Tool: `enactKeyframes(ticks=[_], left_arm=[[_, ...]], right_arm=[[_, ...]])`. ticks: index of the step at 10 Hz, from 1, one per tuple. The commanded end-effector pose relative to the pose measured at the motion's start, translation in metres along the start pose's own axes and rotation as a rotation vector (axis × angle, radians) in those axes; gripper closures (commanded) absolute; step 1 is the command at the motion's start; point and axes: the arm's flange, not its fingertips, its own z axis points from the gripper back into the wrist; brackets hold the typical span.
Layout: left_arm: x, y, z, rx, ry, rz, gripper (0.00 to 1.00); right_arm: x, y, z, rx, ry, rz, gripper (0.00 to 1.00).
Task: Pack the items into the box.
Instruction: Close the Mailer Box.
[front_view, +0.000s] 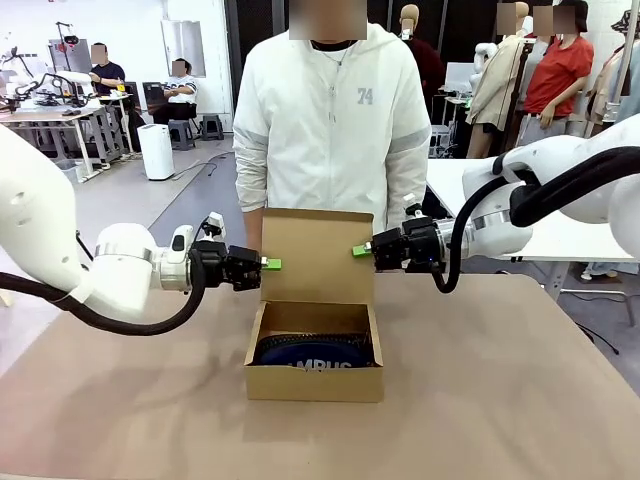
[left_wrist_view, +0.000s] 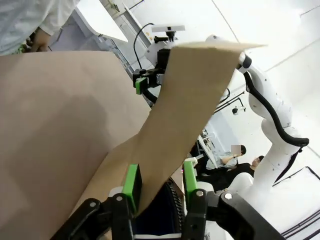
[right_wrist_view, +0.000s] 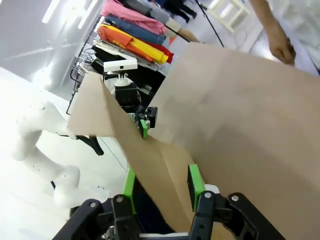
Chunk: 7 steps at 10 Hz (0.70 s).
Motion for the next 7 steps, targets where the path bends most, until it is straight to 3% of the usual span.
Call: enactKeyframes(ticks=[1, 2, 7], left_arm=[[-0.006, -0.011, 0.003, 0.089, -0.090, 0.065, 0.54], [0.000, 0.000, 0.000, 0.000, 0.000, 0.000, 0.54], [-0.003, -0.001, 0.001, 0.016, -0.015, 0.012, 0.54]], right_arm=[[0.004, -0.006, -0.001, 0.002, 0.016, -0.061, 0.47], [0.004, -0.006, -0.001, 0.002, 0.016, -0.061, 0.47], [-0.005, -0.006, -0.001, 0.002, 0.004, -0.044, 0.47]])
